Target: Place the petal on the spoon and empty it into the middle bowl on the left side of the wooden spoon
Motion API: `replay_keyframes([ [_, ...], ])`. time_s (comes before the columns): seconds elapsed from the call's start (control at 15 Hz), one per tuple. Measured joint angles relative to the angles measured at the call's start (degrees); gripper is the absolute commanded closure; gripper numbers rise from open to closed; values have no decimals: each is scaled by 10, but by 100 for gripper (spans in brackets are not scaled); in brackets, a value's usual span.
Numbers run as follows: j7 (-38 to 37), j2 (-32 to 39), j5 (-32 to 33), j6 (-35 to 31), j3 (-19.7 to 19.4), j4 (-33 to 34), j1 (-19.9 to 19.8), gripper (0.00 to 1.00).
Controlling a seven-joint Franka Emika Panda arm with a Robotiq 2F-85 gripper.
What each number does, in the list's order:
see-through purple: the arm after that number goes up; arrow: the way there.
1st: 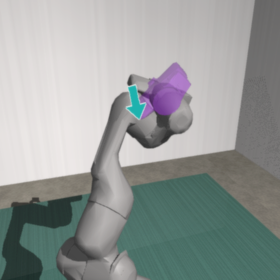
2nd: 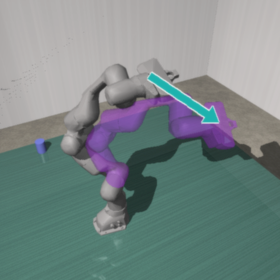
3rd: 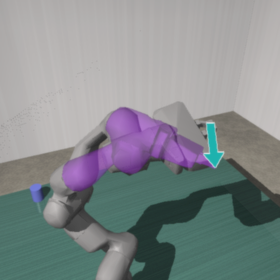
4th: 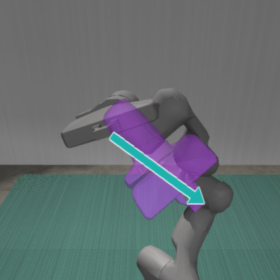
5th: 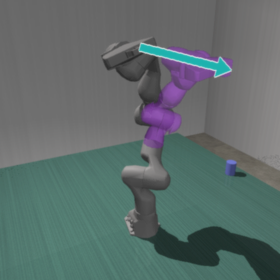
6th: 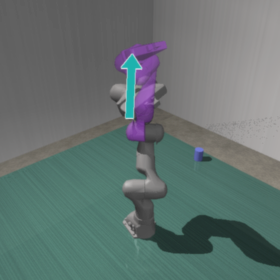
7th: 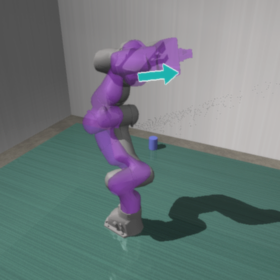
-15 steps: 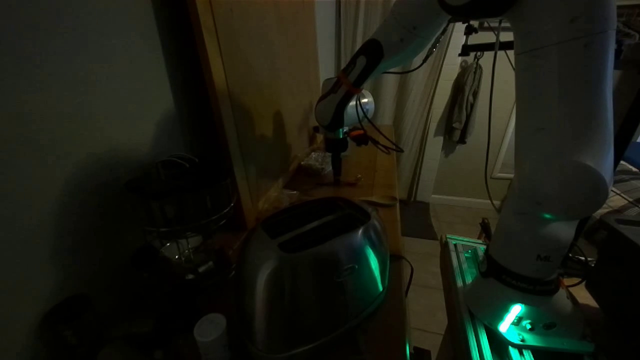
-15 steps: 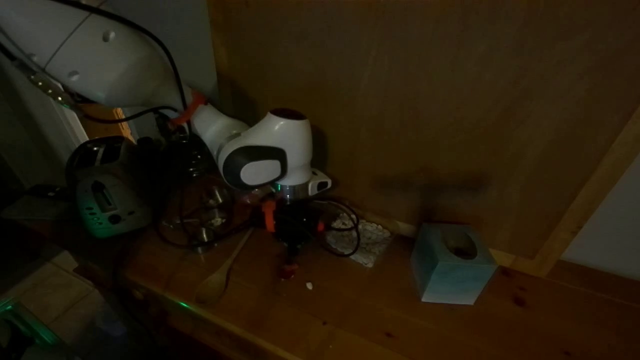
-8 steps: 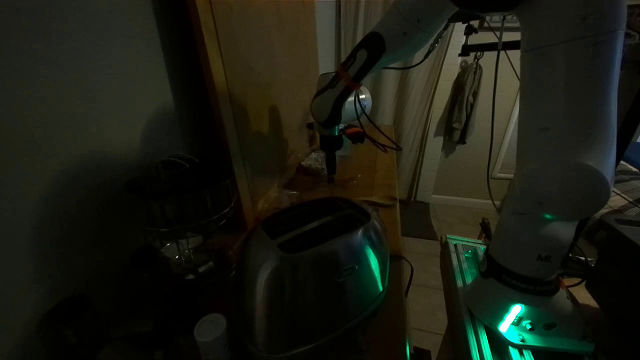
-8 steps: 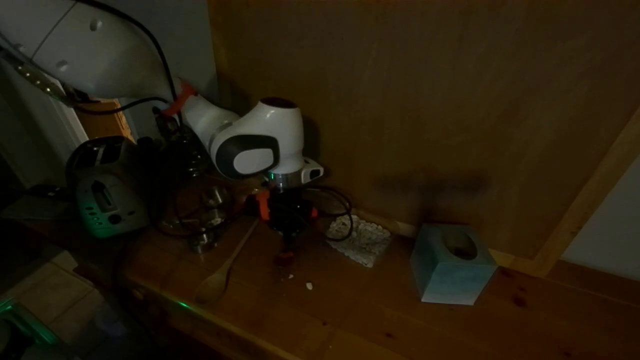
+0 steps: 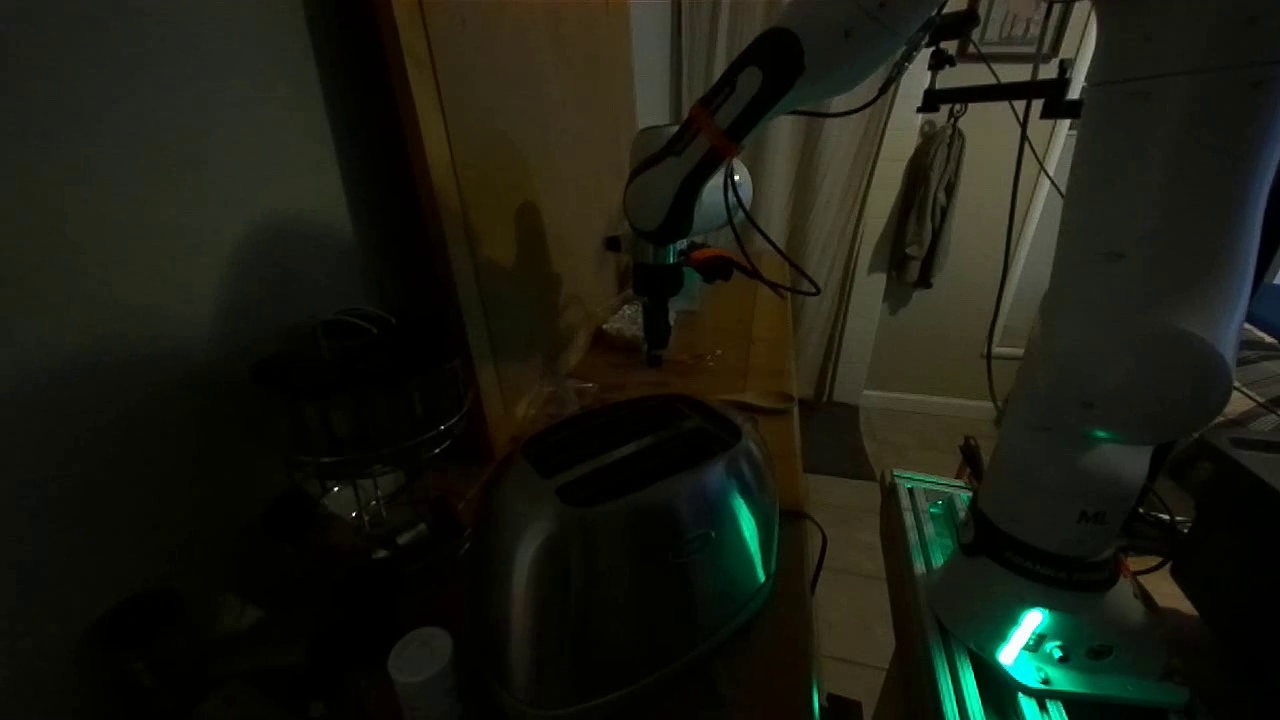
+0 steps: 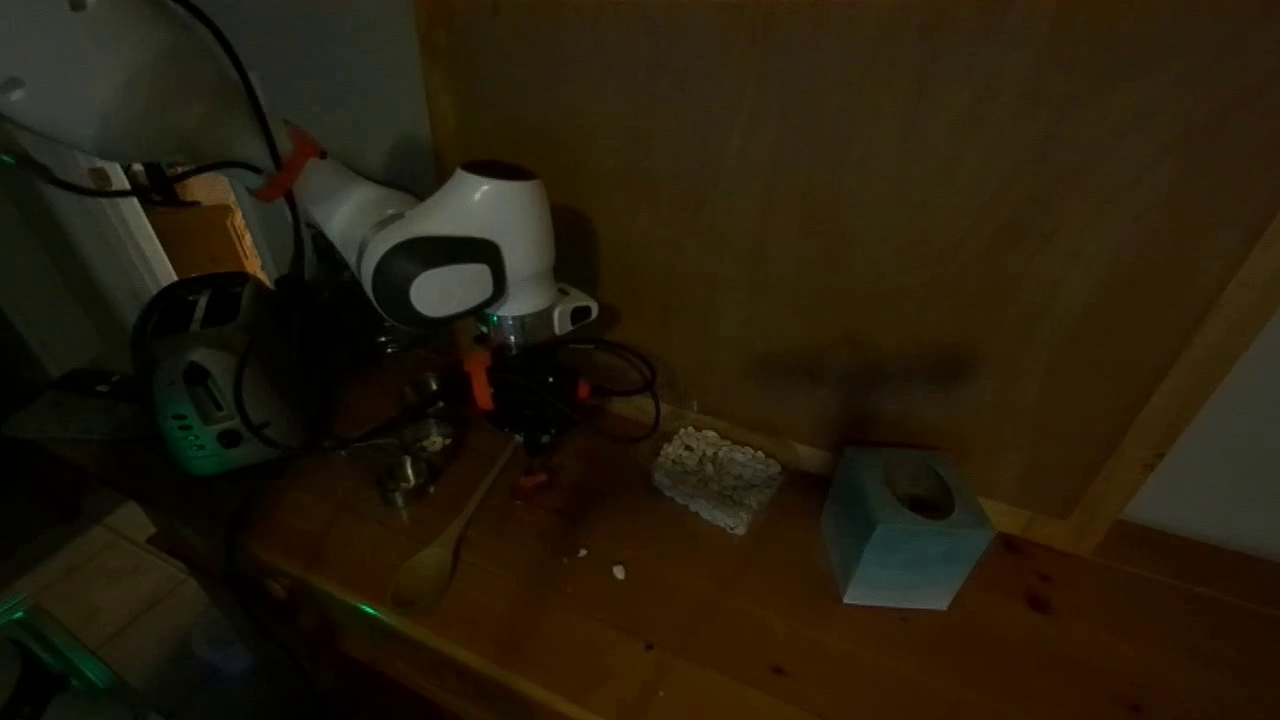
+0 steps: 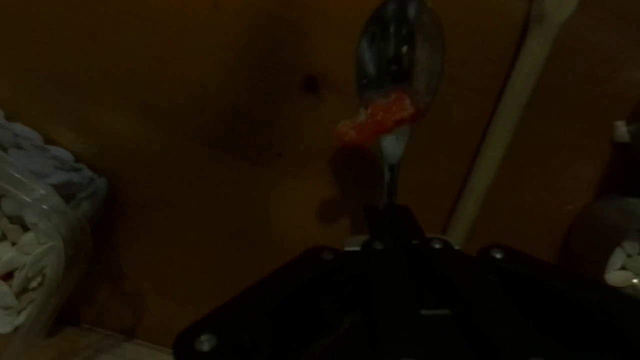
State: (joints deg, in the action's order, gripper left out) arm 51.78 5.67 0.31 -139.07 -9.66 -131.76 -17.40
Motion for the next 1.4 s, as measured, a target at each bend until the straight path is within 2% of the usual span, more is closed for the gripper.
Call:
replay_keyframes([
  [0.6, 114, -104, -79, 15, 5, -98, 58, 94],
  [1.0, 181, -136, -142, 45, 1, -113, 93, 95],
  [1.4, 241, -137, -200, 57, -1, -121, 113, 95],
])
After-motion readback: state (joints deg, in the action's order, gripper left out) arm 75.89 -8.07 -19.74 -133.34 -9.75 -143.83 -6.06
